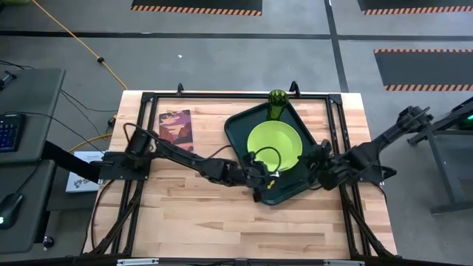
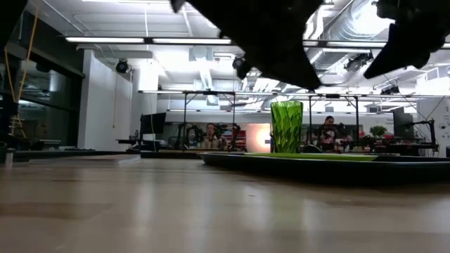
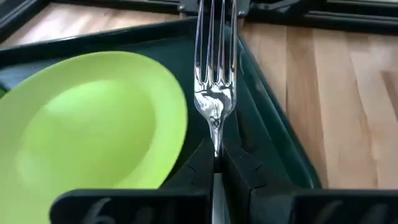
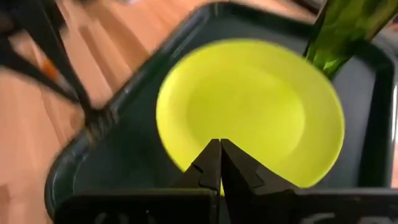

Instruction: Pick and place plate/cup/fork/spoon on tray

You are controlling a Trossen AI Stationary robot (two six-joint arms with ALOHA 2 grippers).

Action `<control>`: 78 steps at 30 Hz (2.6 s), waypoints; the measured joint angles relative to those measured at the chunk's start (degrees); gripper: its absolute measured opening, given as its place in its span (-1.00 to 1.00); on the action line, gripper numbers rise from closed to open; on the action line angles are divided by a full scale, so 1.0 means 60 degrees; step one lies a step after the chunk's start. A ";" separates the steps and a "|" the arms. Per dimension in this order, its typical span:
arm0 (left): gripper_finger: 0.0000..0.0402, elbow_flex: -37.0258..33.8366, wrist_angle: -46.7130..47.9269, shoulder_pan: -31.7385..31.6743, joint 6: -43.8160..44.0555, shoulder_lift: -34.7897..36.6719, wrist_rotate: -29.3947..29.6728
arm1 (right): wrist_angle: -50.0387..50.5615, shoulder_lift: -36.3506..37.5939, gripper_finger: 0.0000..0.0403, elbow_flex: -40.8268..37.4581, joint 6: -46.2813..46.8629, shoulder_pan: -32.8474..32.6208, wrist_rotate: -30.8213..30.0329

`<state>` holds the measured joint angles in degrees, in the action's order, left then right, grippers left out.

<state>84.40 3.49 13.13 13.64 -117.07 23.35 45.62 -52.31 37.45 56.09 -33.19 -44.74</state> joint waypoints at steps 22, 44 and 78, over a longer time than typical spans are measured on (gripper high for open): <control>-0.97 0.3869 -0.0288 -0.0842 0.0195 -0.3086 -0.0852 | 0.0398 0.1431 -1.00 0.0000 -0.0610 0.0094 -0.2078; -0.97 0.3869 -0.2031 -0.0949 0.1017 -0.4305 -0.1307 | 0.0434 0.1420 -1.00 0.0000 -0.0607 0.0094 -0.2297; -0.37 0.3859 -0.1661 -0.1040 -0.0188 -0.4110 -0.1101 | 0.0468 0.1420 -1.00 0.0000 -0.0596 0.0098 -0.1892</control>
<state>107.55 -6.47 6.89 12.51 -141.73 16.75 48.43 -43.79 37.45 52.51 -32.60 -56.09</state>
